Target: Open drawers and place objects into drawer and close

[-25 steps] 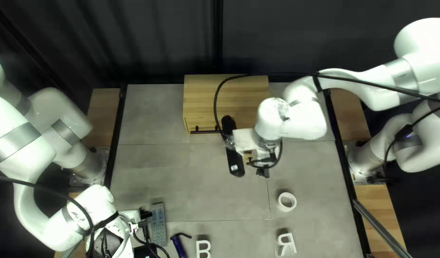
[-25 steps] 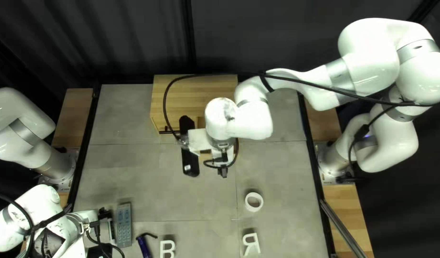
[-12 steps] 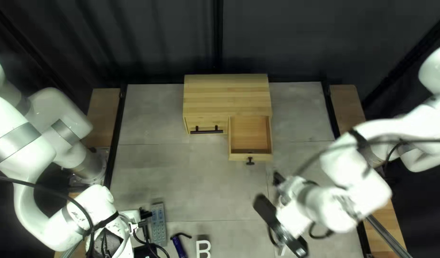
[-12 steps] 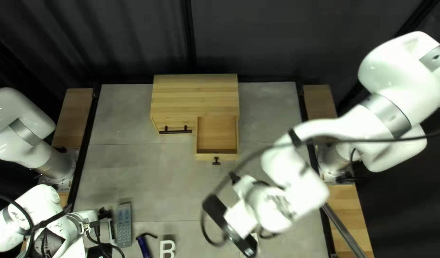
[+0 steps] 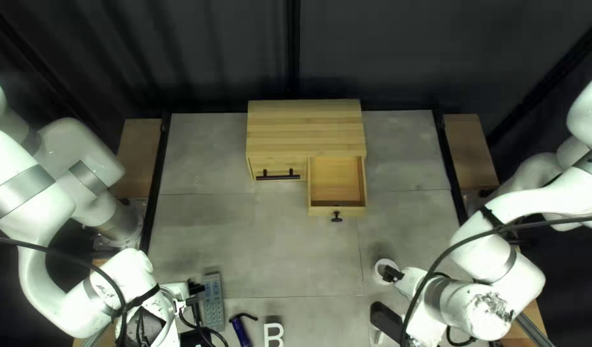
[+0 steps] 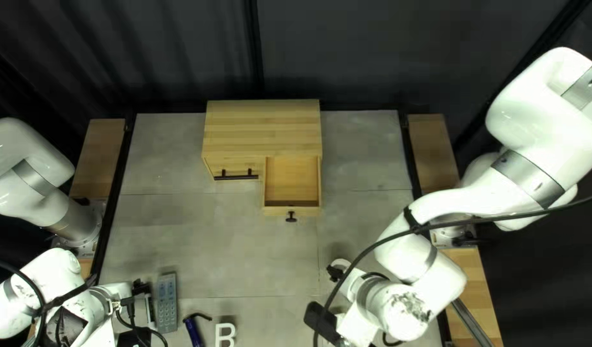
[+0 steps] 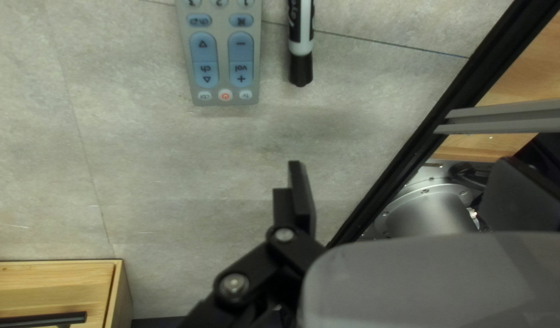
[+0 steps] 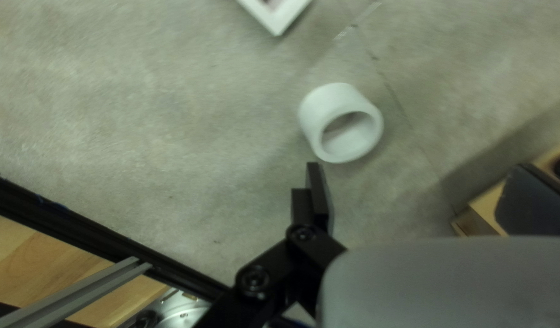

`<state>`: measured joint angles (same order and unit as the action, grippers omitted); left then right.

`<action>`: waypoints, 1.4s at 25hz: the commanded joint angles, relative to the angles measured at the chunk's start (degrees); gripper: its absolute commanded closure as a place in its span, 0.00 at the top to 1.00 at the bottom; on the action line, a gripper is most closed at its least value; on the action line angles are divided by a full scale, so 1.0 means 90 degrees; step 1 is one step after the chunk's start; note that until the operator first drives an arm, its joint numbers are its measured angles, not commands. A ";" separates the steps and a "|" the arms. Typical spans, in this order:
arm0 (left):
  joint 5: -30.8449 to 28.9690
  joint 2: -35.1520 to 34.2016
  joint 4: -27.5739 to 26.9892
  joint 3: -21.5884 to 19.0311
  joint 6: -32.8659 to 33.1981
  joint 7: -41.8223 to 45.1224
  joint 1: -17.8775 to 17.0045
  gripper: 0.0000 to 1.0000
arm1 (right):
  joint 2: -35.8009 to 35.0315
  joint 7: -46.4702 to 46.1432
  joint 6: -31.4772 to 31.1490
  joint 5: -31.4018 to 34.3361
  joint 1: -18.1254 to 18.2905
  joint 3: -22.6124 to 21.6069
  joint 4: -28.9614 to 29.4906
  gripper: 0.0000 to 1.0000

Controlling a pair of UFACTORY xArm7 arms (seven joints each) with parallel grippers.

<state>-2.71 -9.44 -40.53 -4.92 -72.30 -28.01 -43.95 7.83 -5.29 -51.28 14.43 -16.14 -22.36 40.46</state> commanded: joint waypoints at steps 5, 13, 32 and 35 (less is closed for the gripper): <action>0.0000 0.0000 0.0000 0.0000 0.0000 0.0000 0.0000 1.00 | -0.0026 0.0297 0.0299 -0.0083 0.0181 0.0168 -0.0264 1.00; 0.0000 0.0000 0.0000 0.0000 0.0000 0.0000 0.0000 1.00 | -0.0026 0.0297 0.0299 -0.0083 0.0181 0.0168 -0.0264 1.00; 0.0000 0.0000 0.0000 0.0000 0.0000 0.0000 0.0000 1.00 | -0.0253 -0.0154 0.1453 0.1555 0.0334 0.0185 -0.0894 1.00; 0.0000 0.0000 0.0000 0.0000 0.0000 0.0000 0.0000 1.00 | -0.0371 -0.0484 0.1459 0.1648 0.0390 0.0248 -0.0802 1.00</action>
<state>-2.71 -9.44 -40.53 -4.92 -72.30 -28.01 -43.95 5.31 -7.57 -38.30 28.56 -13.07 -20.63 32.68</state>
